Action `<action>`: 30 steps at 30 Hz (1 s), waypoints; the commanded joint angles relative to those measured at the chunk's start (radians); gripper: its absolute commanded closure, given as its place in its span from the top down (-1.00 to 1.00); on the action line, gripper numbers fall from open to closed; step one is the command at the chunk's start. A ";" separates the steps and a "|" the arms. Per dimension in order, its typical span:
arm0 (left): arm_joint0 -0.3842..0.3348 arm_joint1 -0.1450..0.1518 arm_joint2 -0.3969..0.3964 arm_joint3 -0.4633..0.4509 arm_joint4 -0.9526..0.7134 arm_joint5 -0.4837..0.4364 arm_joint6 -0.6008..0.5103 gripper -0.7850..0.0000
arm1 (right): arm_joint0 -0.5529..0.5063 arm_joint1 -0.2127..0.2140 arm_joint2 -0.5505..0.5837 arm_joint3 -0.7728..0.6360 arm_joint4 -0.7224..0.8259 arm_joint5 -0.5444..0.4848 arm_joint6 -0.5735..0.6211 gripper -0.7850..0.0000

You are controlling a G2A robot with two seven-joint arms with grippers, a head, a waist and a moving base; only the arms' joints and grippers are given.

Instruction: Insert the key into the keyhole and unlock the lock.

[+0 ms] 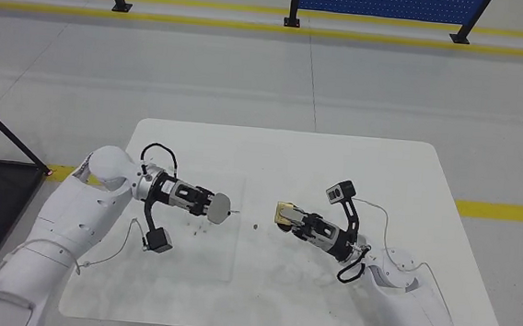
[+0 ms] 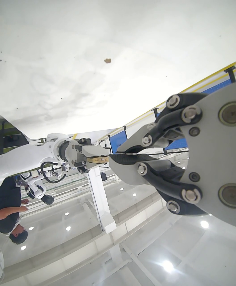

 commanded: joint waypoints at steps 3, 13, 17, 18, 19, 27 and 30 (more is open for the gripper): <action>-0.020 0.003 0.033 0.016 -0.023 0.022 0.000 -1.00 | -0.009 0.003 -0.001 -0.042 -0.153 0.025 -0.078 -1.00; -0.041 0.014 0.077 0.016 -0.011 0.086 0.000 -1.00 | -0.033 0.004 -0.028 -0.123 -0.276 0.076 -0.135 -1.00; -0.039 0.015 0.085 -0.002 -0.013 0.092 0.000 -1.00 | -0.029 0.003 -0.043 -0.130 -0.262 0.083 -0.116 -1.00; -0.040 0.015 0.086 -0.006 -0.013 0.092 0.000 -1.00 | -0.028 0.002 -0.046 -0.130 -0.260 0.085 -0.113 -1.00; -0.039 0.015 0.087 -0.013 -0.015 0.092 0.000 -1.00 | -0.026 0.002 -0.048 -0.131 -0.259 0.085 -0.112 -1.00; -0.037 0.022 0.107 -0.044 -0.033 0.092 0.000 -1.00 | -0.010 0.001 -0.054 -0.123 -0.239 0.082 -0.100 -1.00; -0.039 0.024 0.114 -0.046 -0.035 0.092 0.000 -1.00 | -0.003 0.000 -0.056 -0.120 -0.232 0.083 -0.100 -1.00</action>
